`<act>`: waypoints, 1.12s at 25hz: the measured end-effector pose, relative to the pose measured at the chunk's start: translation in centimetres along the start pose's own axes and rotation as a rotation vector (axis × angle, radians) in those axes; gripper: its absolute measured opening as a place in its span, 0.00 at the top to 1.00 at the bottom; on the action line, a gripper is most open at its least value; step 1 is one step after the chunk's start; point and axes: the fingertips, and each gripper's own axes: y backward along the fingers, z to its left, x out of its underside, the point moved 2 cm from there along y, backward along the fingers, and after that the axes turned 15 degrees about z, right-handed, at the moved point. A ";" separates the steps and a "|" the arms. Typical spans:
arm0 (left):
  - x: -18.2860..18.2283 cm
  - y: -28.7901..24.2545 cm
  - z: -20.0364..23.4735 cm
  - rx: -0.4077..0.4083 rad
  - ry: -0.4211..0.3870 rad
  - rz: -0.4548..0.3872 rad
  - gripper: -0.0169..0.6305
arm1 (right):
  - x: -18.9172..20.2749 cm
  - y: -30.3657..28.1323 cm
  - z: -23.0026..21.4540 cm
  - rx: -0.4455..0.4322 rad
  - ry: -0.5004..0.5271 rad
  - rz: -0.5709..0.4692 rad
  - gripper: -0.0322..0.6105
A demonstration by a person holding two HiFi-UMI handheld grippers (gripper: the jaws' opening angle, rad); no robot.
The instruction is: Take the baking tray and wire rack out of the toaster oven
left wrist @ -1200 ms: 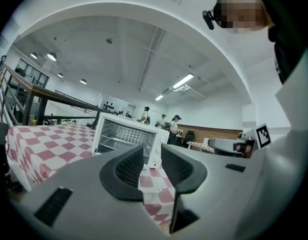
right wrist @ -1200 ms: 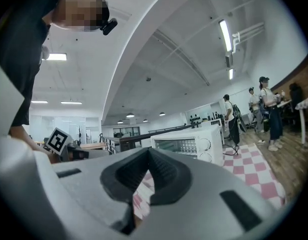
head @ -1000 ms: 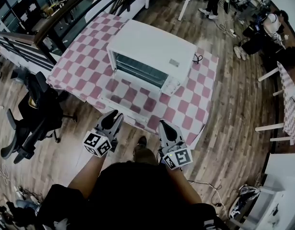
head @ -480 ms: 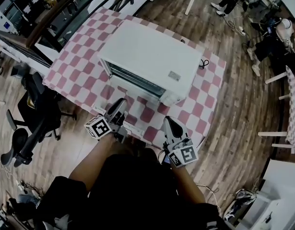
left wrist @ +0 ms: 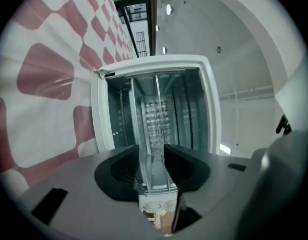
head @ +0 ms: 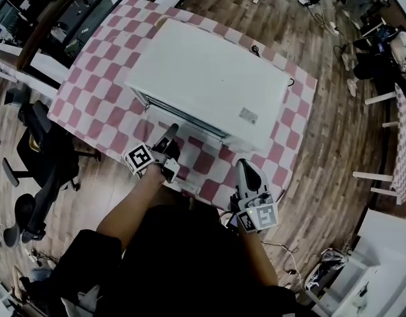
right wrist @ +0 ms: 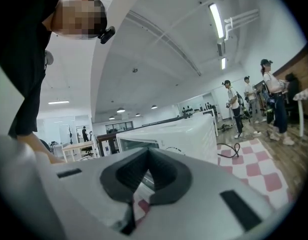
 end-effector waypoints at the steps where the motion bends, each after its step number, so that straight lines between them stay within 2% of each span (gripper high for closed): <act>1: -0.4 -0.4 0.7 -0.001 0.026 0.001 0.76 | -0.2 -0.1 -0.4 0.019 -0.006 -0.004 0.95; 3: -1.0 -1.4 1.7 -0.012 0.051 0.007 0.75 | -0.5 0.0 -1.4 0.057 -0.031 -0.014 0.95; 6: -1.6 -2.6 2.7 -0.046 0.049 0.028 0.75 | -1.0 0.4 -2.4 0.091 -0.073 -0.029 0.95; 11: -2.8 -4.6 3.3 -0.027 0.091 0.019 0.75 | 0.0 1.2 -3.8 0.160 -0.055 0.011 0.95; 15: -3.2 -5.7 4.3 -0.049 0.100 0.004 0.78 | -1.0 1.1 -3.8 0.144 -0.091 -0.020 0.95; 18: -3.4 -6.2 3.8 -0.007 0.121 -0.025 0.86 | -1.1 1.0 -3.7 0.140 -0.095 -0.023 0.95; 20: -3.3 -6.3 3.6 0.008 0.135 -0.033 0.86 | -0.6 1.2 -4.0 0.154 -0.077 -0.010 0.95; 25: -2.6 -4.8 4.2 -0.061 0.142 -0.033 0.87 | -0.6 1.6 -3.9 0.134 -0.069 -0.024 0.95; 28: -1.6 -3.4 3.9 -0.049 0.161 -0.038 0.87 | -0.5 2.1 -3.8 0.119 -0.060 -0.027 0.95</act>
